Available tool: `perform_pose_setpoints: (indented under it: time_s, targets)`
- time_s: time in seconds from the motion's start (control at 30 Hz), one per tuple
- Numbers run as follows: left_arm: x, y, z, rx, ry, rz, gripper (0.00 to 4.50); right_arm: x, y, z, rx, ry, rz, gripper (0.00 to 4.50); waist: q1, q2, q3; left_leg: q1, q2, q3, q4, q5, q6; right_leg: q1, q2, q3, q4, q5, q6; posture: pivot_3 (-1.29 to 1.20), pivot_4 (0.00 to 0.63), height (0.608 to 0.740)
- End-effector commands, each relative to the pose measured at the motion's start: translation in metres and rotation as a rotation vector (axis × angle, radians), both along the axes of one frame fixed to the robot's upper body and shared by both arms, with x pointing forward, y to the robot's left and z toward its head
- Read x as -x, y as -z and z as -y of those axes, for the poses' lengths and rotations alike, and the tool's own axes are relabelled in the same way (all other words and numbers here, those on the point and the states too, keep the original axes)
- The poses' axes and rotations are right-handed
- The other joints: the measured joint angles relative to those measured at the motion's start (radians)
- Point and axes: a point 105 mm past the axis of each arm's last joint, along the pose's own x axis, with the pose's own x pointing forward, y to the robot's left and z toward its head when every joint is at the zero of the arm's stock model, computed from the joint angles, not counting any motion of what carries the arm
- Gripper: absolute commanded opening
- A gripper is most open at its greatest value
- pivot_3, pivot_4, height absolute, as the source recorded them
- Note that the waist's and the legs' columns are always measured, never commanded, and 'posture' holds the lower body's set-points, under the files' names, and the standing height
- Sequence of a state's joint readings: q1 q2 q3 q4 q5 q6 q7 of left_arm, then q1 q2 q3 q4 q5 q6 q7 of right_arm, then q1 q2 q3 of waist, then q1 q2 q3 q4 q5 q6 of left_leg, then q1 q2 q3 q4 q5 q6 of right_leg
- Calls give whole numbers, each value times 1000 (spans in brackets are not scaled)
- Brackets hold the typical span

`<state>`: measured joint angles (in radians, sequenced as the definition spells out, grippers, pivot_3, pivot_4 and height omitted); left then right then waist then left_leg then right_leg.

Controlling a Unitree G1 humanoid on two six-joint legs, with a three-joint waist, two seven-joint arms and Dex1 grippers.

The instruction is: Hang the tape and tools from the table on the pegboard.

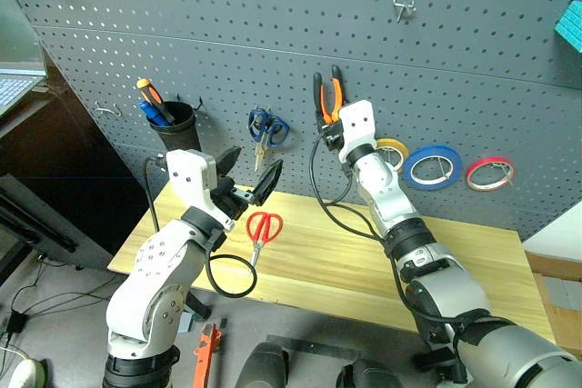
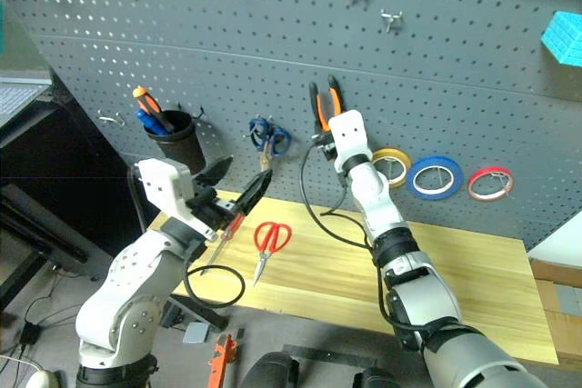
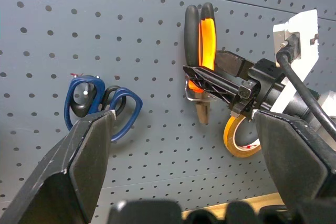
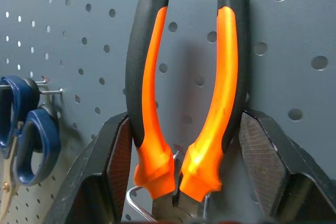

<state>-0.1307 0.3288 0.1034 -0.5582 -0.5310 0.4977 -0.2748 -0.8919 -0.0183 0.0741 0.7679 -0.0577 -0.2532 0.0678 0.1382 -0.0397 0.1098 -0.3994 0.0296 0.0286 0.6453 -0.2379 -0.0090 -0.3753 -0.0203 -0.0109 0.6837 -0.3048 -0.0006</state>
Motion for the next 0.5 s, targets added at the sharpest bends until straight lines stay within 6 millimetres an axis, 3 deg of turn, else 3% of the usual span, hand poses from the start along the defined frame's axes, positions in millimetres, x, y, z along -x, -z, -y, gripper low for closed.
perform_pose_setpoints:
  time_s: [0.03, 0.1, 0.3, 0.43, 0.5]
  targets:
    - [5, -17, 4, 4, 17, 67, 4500, -3, -12, 1, -3, 24, 11, 2527, 0, 0, 0, 0, 0, 0, 0, 0, 0, 0, 0, 0, 0, 0, 0, 361, 55, 740]
    - [5, -17, 4, 3, 17, 68, 4500, -5, -1, 2, 28, 38, -27, 2527, -1, 0, 0, 1, 0, 0, 0, 0, 0, 1, 0, 0, 0, 0, 0, 361, 55, 740]
    - [6, -16, 3, 0, 15, 63, 4500, -1, 7, 8, 37, 49, -44, 4407, 0, 0, 0, 2, 0, -1, 0, 1, 1, 2, 0, -1, 0, 0, 0, 357, 60, 740]
    - [5, -14, 6, 4, 24, 57, 4500, 6, 13, 16, 46, 45, -64, 4481, 4, 1, 0, 1, 0, -1, 0, 2, 1, 2, 0, -1, 0, 1, -1, 337, 66, 740]
    - [6, -10, 9, 3, 29, 48, 4500, 19, 14, 22, 61, 6, -61, 4481, 4, 1, 0, 0, 0, -1, 0, 2, 1, 2, 0, -1, -1, 1, -1, 328, 71, 740]
